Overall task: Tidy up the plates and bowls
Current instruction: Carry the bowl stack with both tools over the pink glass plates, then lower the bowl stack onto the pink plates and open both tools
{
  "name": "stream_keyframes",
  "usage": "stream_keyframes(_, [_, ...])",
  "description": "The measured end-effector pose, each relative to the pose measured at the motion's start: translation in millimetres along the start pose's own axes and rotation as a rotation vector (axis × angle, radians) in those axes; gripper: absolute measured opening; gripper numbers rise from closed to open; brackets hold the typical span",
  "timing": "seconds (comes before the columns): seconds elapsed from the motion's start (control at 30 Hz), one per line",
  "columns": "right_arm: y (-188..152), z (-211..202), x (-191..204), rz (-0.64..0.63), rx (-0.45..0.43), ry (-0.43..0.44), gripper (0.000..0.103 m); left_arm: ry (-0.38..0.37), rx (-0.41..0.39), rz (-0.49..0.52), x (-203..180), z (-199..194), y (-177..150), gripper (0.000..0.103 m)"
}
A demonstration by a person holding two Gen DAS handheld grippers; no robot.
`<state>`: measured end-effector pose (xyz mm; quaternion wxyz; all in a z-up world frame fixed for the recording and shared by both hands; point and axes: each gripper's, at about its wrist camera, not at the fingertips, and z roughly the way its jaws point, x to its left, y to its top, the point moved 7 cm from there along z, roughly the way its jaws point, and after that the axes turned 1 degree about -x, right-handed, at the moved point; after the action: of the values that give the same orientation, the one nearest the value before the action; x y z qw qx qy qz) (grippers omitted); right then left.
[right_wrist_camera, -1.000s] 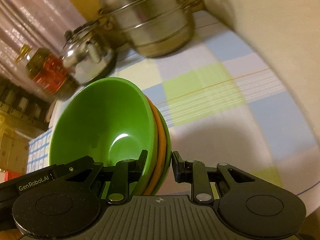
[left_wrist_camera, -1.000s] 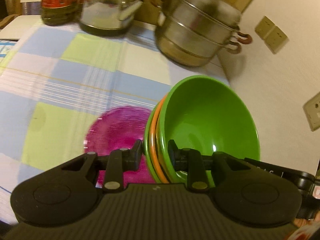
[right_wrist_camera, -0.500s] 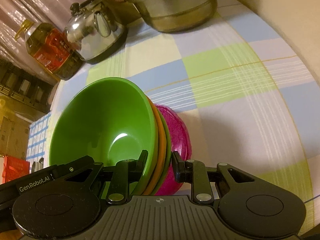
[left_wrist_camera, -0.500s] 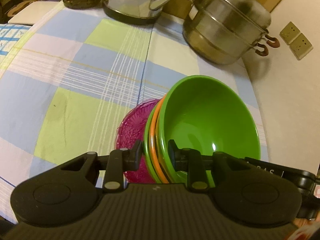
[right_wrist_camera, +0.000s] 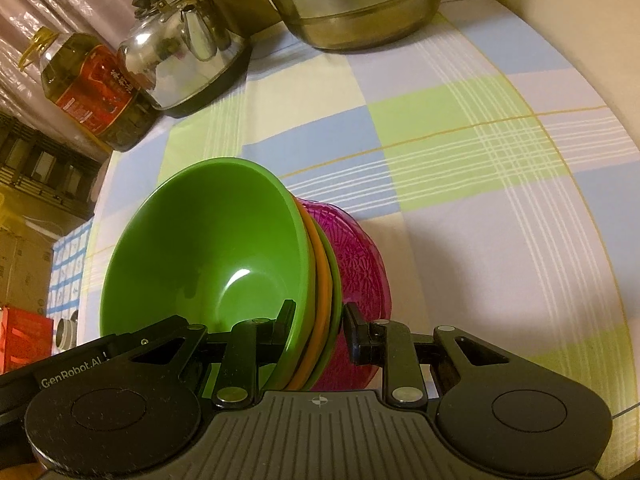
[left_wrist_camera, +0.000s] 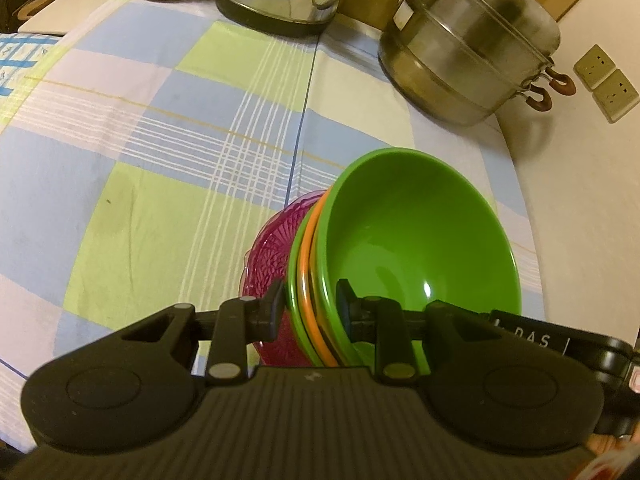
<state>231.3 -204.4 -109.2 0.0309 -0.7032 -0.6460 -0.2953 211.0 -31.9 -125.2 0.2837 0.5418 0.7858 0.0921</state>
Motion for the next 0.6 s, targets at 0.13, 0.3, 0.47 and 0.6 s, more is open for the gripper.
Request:
stream_keyframes(0.13, [-0.9,3.7,0.3,0.002,0.007,0.000,0.025,0.004,-0.001,-0.006,1.2,1.6,0.1,0.024])
stream_keyframes(0.3, [-0.7,6.1,-0.4,0.002,0.003,0.000,0.025,0.001,-0.002,-0.004,2.1,3.7,0.5,0.024])
stream_keyframes(0.47, [-0.1,7.7,-0.1,-0.004,0.002,0.000,0.025,-0.001,-0.005,-0.003,2.4,5.0,0.4,0.024])
stream_keyframes(0.6, [0.1,6.6,0.0,0.000,-0.005,0.008,0.027,-0.007,-0.003,-0.001,3.4,6.0,1.0,0.024])
